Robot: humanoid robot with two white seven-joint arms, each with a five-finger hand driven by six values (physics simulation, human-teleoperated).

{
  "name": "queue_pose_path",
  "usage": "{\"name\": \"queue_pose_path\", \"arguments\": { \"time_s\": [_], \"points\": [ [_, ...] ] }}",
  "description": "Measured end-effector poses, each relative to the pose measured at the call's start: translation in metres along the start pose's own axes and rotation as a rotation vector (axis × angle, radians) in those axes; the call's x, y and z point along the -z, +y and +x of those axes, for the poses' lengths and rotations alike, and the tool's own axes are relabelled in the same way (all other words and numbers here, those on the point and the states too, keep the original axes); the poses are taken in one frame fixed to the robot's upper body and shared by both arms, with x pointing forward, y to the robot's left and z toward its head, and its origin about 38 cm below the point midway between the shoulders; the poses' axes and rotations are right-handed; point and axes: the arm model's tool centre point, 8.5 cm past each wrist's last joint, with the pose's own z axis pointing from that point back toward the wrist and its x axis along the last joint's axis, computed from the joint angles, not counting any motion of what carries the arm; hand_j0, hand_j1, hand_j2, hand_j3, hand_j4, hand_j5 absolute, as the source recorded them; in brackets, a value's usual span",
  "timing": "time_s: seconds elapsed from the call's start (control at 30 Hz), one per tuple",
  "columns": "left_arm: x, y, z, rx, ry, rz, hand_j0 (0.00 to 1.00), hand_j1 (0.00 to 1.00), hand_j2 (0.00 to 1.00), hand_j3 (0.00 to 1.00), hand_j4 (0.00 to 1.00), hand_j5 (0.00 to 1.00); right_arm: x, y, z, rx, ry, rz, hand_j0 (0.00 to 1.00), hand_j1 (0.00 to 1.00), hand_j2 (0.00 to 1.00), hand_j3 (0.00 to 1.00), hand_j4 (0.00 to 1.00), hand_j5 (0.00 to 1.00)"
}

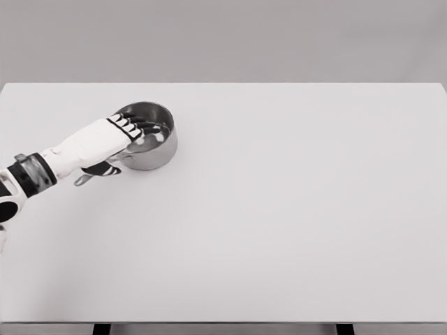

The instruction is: Rotate pot handle

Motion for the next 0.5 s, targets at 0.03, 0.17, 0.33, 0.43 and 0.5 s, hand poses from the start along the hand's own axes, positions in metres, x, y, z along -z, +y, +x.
{"name": "queue_pose_path", "arguments": {
  "time_s": [0.03, 0.17, 0.33, 0.43, 0.5],
  "points": [
    [0.0, 0.0, -0.001, 0.0, 0.002, -0.002, 1.0, 1.0, 1.0, 1.0, 1.0, 1.0, 0.0, 0.0, 0.0, 0.0, 0.0, 0.0, 1.0, 1.0, 1.0, 1.0, 1.0, 1.0],
    [-0.003, 0.001, -0.004, 0.006, 0.008, -0.009, 1.0, 1.0, 1.0, 1.0, 1.0, 1.0, 0.0, 0.0, 0.0, 0.0, 0.0, 0.0, 1.0, 1.0, 1.0, 1.0, 1.0, 1.0],
    [-0.005, 0.003, -0.01, 0.014, 0.019, -0.014, 1.0, 1.0, 1.0, 1.0, 1.0, 1.0, 0.0, 0.0, 0.0, 0.0, 0.0, 0.0, 1.0, 1.0, 1.0, 1.0, 1.0, 1.0],
    [-0.007, 0.002, -0.011, 0.014, 0.023, -0.019, 1.0, 1.0, 1.0, 1.0, 1.0, 1.0, 0.0, 0.0, 0.0, 0.0, 0.0, 0.0, 1.0, 1.0, 1.0, 1.0, 1.0, 1.0],
    [-0.007, 0.003, -0.012, 0.015, 0.024, -0.019, 1.0, 1.0, 1.0, 1.0, 1.0, 1.0, 0.0, 0.0, 0.0, 0.0, 0.0, 0.0, 1.0, 1.0, 1.0, 1.0, 1.0, 1.0]
  ]
}}
